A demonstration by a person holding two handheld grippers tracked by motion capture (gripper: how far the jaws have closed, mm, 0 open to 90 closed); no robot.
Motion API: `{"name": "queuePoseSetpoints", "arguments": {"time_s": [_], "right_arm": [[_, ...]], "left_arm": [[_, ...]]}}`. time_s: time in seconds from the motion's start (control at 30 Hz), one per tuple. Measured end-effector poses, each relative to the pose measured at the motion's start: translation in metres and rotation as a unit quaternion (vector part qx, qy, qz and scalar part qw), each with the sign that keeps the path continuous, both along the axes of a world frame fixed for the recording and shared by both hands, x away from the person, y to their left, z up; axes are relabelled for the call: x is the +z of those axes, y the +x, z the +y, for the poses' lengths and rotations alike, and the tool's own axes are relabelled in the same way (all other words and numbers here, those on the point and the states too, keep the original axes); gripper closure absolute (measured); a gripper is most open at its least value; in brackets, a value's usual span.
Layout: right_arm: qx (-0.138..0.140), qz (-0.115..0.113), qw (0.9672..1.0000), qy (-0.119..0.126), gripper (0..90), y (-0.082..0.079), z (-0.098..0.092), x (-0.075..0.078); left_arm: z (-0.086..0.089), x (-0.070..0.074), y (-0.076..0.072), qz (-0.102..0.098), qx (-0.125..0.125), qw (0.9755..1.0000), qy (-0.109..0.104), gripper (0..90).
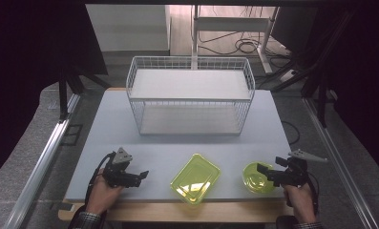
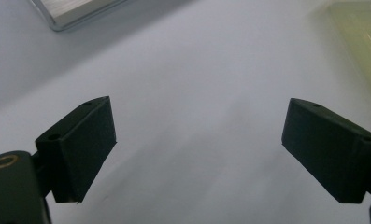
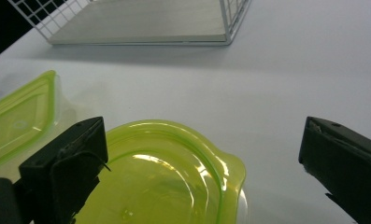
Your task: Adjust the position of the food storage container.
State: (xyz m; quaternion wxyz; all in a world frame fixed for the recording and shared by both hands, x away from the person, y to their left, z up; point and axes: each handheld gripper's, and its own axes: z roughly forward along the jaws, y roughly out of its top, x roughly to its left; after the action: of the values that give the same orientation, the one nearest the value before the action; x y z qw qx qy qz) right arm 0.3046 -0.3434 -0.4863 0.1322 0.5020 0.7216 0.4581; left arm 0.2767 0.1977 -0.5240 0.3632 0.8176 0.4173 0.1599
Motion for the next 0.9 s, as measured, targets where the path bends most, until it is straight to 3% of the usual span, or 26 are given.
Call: {"name": "queuePoseSetpoints", "arguments": {"time_s": [0.37, 0.53, 0.67, 0.8, 0.9], "right_arm": [[-0.026, -0.001, 0.9991, -0.035, 0.0, 0.002, 0.006, 0.0], [-0.016, 0.003, 0.9994, -0.029, 0.0, 0.0, 0.005, 0.004], [-0.017, 0.016, 0.9988, -0.044, 0.7, -0.001, 0.007, 0.007], [-0.02, 0.022, 0.9976, -0.063, 10.2, -0.003, 0.012, 0.012], [-0.014, 0.017, 0.9972, -0.071, 26.2, -0.008, 0.017, 0.018]], "left_arm": [[-0.003, -0.002, 0.0, -0.003, -0.003, 0.9999, 0.012, 7.6], [-0.004, -0.002, -0.001, -0.008, -0.005, 0.9999, 0.012, 7.4], [-0.005, -0.002, -0.001, -0.01, -0.006, 0.9998, 0.016, 7.2], [-0.005, -0.002, -0.001, -0.012, -0.007, 0.9997, 0.02, 7.0], [-0.006, -0.002, -0.001, -0.016, -0.009, 0.9996, 0.022, 6.9]]}}
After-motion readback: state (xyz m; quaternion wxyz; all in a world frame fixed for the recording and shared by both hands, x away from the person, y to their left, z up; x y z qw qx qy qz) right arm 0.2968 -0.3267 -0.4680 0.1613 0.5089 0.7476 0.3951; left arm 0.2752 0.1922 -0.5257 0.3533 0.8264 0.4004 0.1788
